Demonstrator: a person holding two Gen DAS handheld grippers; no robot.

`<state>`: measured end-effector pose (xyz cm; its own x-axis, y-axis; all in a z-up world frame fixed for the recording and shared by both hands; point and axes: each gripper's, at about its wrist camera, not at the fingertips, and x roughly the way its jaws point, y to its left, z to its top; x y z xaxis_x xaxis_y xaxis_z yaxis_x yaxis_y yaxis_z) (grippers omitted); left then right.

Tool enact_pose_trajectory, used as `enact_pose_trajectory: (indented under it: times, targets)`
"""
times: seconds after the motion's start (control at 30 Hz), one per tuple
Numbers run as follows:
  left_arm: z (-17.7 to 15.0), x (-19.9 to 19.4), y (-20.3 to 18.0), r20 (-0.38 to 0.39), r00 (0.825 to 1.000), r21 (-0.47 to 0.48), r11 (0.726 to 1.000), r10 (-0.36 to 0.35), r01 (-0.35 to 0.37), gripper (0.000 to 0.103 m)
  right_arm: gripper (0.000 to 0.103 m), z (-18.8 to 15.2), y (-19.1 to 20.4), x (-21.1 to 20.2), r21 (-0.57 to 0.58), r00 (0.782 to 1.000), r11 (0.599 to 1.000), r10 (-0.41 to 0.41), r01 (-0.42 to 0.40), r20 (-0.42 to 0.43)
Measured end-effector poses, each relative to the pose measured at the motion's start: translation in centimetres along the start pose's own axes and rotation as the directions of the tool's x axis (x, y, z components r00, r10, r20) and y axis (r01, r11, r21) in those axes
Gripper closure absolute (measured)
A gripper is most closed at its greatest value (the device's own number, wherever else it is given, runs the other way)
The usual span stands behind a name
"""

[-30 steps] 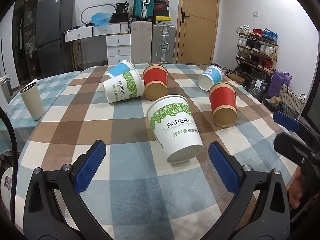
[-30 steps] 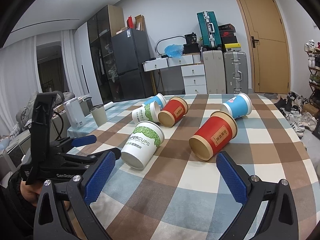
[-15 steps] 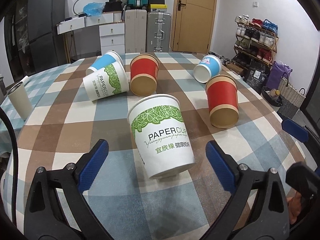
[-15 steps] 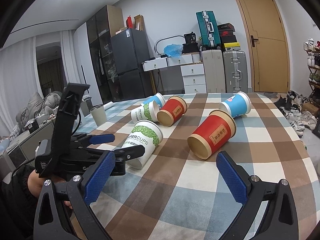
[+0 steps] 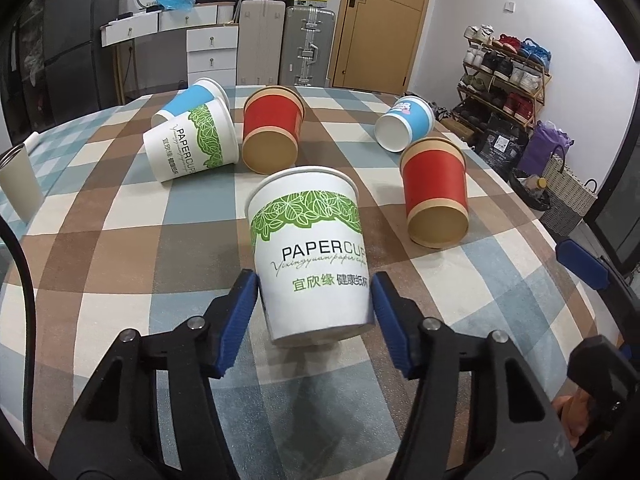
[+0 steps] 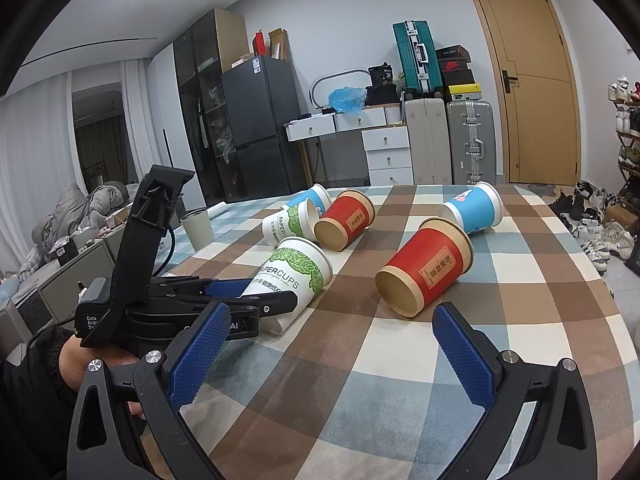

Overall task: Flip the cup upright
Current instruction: 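Close the left gripper around the white cup's body and hold it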

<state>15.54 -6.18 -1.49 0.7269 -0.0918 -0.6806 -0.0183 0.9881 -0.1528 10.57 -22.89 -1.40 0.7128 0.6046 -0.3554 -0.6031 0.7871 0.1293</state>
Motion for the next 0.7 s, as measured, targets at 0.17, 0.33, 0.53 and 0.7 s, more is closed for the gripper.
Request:
enact_pose_trajectory:
  times: [0.17, 0.33, 0.53, 0.7]
  targets:
    - [-0.3, -0.7, 0.5, 0.016, 1.0, -0.024, 1.0, -0.004, 0.005, 0.047, 0.0, 0.0, 0.0, 0.0, -0.001, 1.0, 1.0, 0.001, -0.001, 0.001]
    - [-0.7, -1.7, 0.9, 0.041, 0.999, -0.041, 0.999, -0.004, 0.006, 0.048, 0.0, 0.0, 0.1, 0.0, -0.001, 1.0, 1.0, 0.0, 0.0, 0.001]
    - [-1.0, -3.1, 1.4, 0.077, 0.997, -0.05, 0.999, -0.004, 0.008, 0.048, 0.0, 0.0, 0.1, -0.1, -0.003, 1.0, 1.0, 0.0, 0.0, 0.001]
    - [-1.5, -4.5, 1.8, 0.102, 0.995, -0.062, 0.998, -0.003, 0.01, 0.048, 0.0, 0.0, 0.2, -0.1, -0.002, 1.0, 1.0, 0.001, -0.001, 0.002]
